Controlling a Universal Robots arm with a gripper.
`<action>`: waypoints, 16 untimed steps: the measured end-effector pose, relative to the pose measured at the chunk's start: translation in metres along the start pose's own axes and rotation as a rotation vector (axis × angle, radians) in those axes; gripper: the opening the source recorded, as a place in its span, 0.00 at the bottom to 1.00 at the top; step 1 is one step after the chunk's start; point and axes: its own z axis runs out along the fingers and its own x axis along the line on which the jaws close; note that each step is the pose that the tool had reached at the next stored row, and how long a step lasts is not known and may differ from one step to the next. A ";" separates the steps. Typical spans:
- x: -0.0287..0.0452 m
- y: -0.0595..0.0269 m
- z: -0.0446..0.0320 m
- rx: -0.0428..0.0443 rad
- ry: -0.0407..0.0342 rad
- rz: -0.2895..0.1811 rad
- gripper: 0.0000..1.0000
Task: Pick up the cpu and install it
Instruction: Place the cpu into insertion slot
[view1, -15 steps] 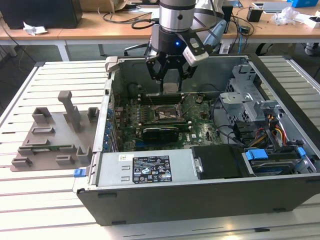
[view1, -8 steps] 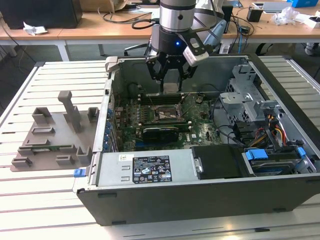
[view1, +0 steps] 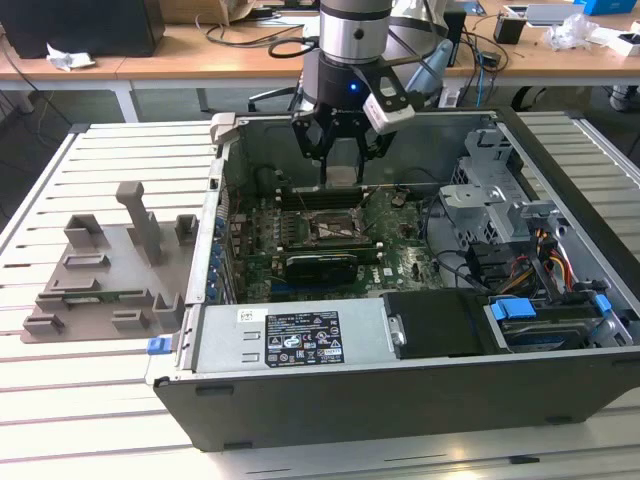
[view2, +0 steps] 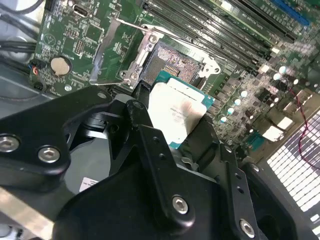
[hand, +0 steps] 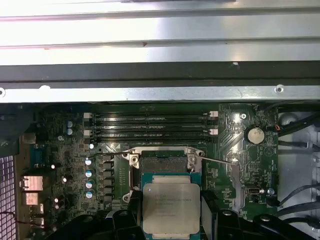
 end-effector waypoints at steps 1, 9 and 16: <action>0.0000 0.0000 0.0000 0.0001 0.0002 0.011 0.55; 0.0000 0.0000 0.0000 -0.0003 0.0040 0.194 0.55; -0.0001 0.0000 0.0001 -0.0012 0.0060 0.286 0.55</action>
